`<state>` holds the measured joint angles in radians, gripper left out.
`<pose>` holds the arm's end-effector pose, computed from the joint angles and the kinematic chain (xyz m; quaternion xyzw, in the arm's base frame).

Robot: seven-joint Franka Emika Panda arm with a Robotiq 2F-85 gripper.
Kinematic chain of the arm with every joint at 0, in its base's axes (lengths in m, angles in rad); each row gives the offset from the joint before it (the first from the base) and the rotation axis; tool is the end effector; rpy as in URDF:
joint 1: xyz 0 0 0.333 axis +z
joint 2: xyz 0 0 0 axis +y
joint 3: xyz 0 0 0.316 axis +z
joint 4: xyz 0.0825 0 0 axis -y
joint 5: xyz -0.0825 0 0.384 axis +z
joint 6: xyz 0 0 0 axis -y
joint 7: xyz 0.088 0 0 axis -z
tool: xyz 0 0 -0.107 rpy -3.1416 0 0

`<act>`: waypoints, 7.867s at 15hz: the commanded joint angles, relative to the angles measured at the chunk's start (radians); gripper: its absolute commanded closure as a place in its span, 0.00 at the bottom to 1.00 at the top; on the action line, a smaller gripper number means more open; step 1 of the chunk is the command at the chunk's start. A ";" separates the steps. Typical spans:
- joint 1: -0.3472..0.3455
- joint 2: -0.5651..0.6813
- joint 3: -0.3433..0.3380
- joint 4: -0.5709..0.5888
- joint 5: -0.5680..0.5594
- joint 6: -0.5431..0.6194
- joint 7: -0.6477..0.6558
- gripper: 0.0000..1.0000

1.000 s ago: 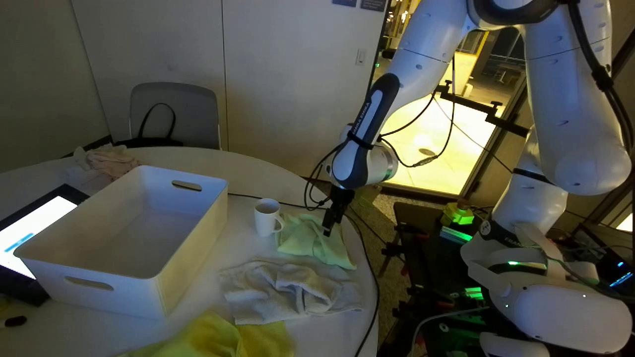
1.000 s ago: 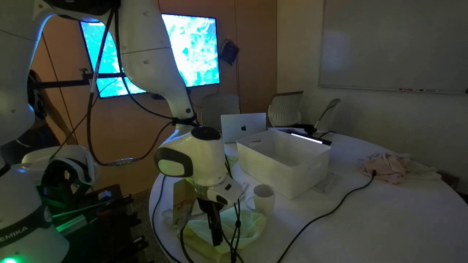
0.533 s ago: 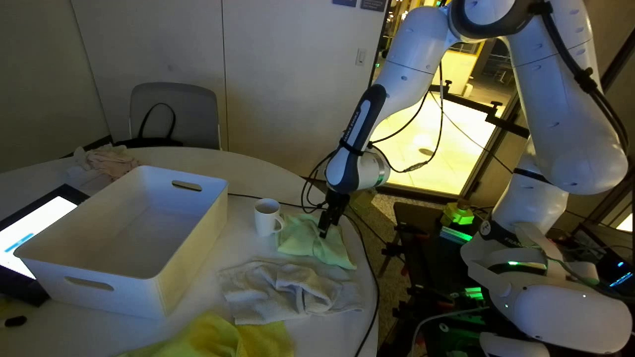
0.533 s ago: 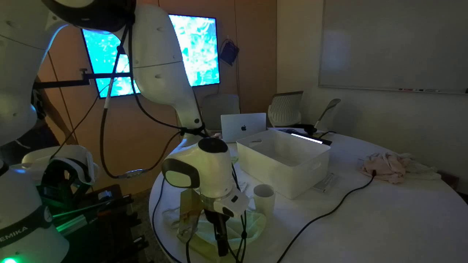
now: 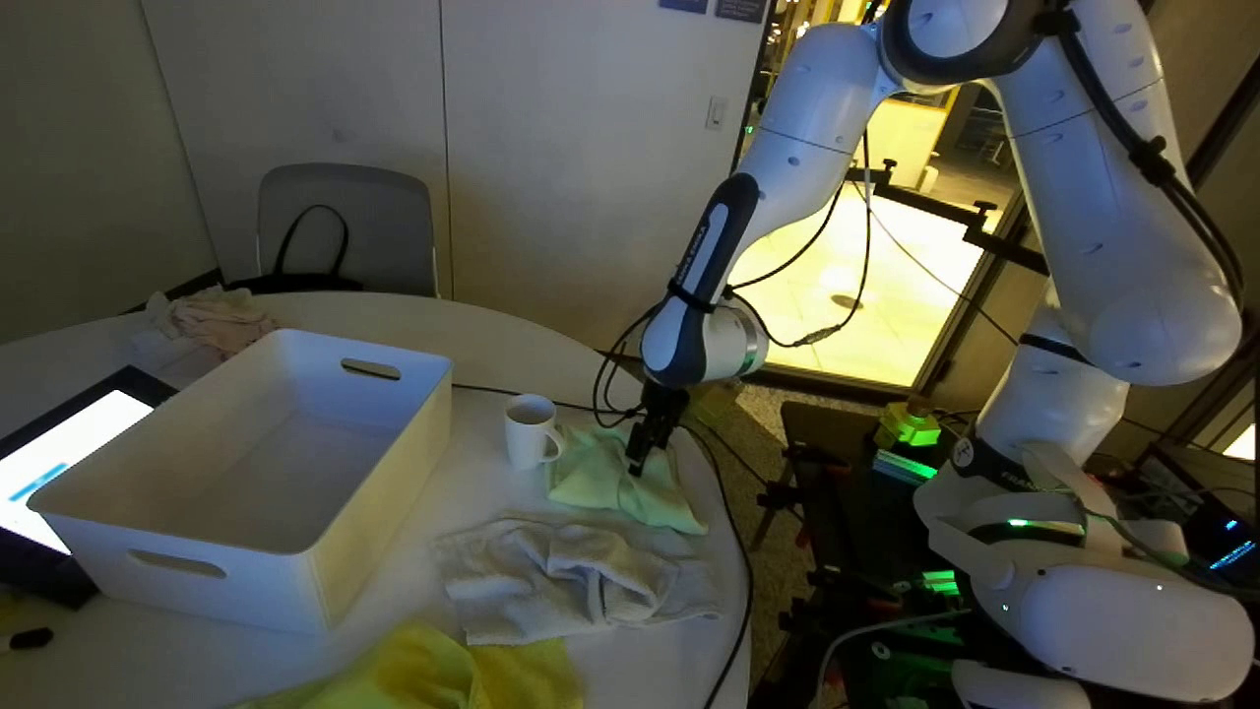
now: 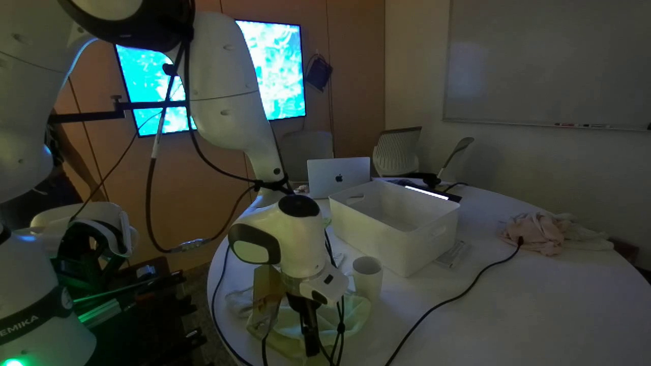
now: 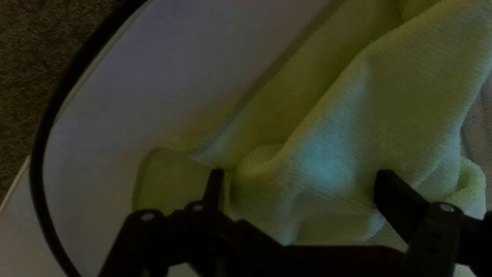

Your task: Put all the towels in the white basket and the objects into the mug

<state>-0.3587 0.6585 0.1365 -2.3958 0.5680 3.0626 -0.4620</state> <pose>0.4332 -0.1305 0.0492 -0.9822 0.1765 -0.0171 0.0618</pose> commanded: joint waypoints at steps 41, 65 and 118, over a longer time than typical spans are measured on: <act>0.434 -0.441 -0.274 -0.222 -0.514 -0.189 0.268 0.97; 0.442 -0.801 -0.032 -0.072 -0.748 -0.563 0.507 0.57; 0.454 -0.058 -0.067 0.150 -0.611 -0.187 0.529 0.69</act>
<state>0.0862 0.6426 0.0734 -2.2337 -0.0540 2.9073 0.0951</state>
